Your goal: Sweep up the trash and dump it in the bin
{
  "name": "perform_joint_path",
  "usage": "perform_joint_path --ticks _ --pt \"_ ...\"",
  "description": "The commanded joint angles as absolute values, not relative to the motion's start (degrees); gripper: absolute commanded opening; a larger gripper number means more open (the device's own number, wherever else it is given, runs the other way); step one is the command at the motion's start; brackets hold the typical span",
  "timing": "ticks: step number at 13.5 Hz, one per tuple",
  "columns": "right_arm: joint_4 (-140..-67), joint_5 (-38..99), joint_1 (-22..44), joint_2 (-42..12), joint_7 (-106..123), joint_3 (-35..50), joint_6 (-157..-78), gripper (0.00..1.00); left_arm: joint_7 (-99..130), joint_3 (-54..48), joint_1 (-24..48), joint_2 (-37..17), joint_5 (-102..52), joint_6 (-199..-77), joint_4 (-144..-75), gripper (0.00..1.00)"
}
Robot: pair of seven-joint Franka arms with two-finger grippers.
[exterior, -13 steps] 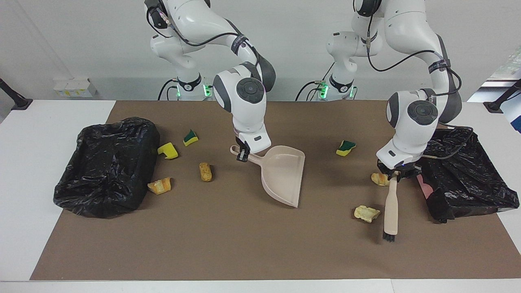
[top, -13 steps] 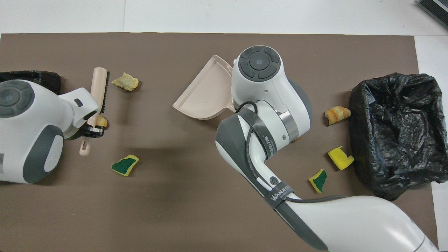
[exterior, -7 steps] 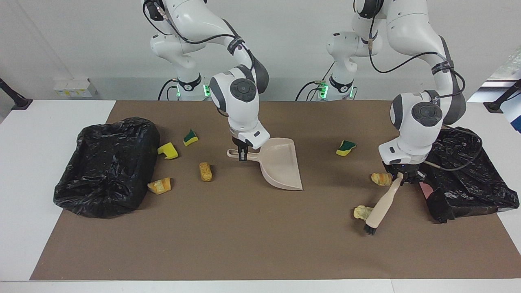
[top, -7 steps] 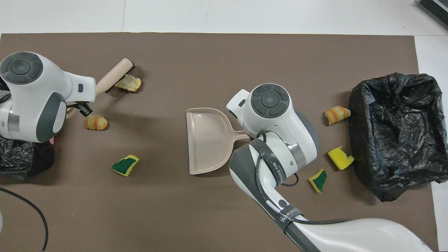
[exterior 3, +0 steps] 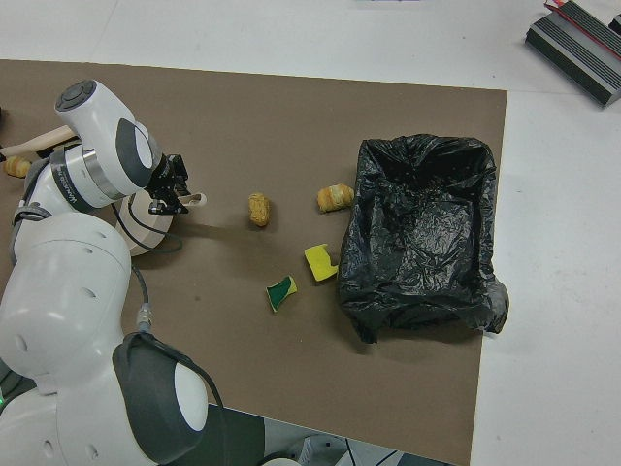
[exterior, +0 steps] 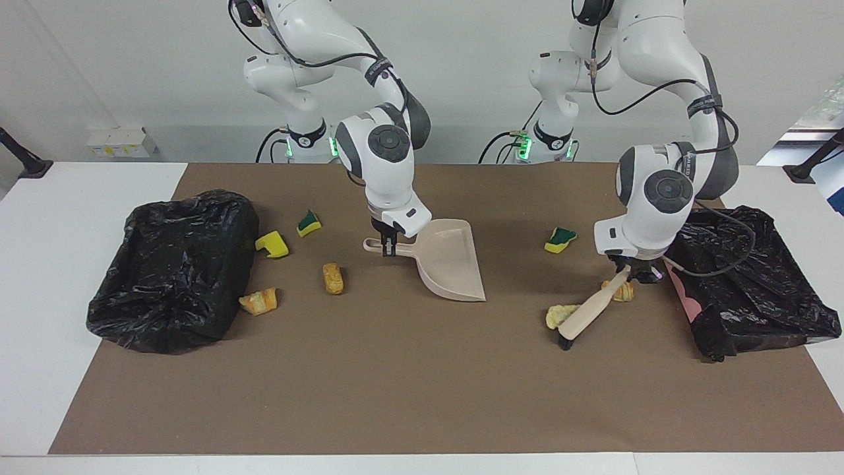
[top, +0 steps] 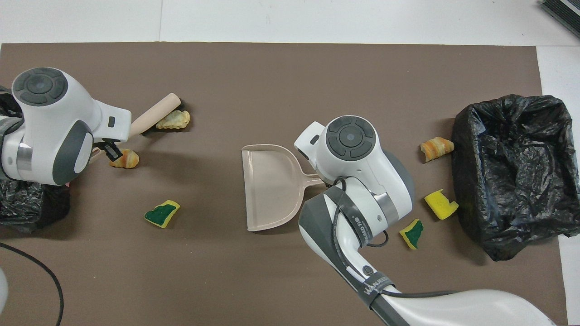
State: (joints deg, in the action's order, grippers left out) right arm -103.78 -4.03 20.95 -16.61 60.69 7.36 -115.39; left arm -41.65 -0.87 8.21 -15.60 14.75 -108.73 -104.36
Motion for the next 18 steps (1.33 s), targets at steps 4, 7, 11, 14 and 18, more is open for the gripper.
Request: perform_joint_path --ticks 4,7,11,14,18 --pt "-106.0 -5.4 19.5 -14.9 62.1 7.6 -116.0 0.00 -40.8 -0.3 12.0 -5.9 9.7 -103.0 -110.5 0.00" --pt "-106.0 -6.0 19.4 -14.9 62.1 7.6 -116.5 0.00 -36.9 0.2 10.9 -2.2 9.7 -101.8 -110.7 0.00" --pt "-106.0 -9.1 20.0 -14.8 60.7 7.6 -117.2 0.00 -29.3 0.4 3.7 -1.1 9.7 -103.2 -111.9 0.00" --pt "-106.6 -9.3 20.2 -14.7 58.8 7.6 -118.3 0.00 -21.7 0.3 -0.2 1.0 9.7 -109.0 -116.8 0.00" --pt "-106.8 -9.4 20.2 -14.6 58.8 7.6 -118.3 0.00 -2.1 0.3 -0.6 3.3 9.7 -114.7 -126.3 0.00"
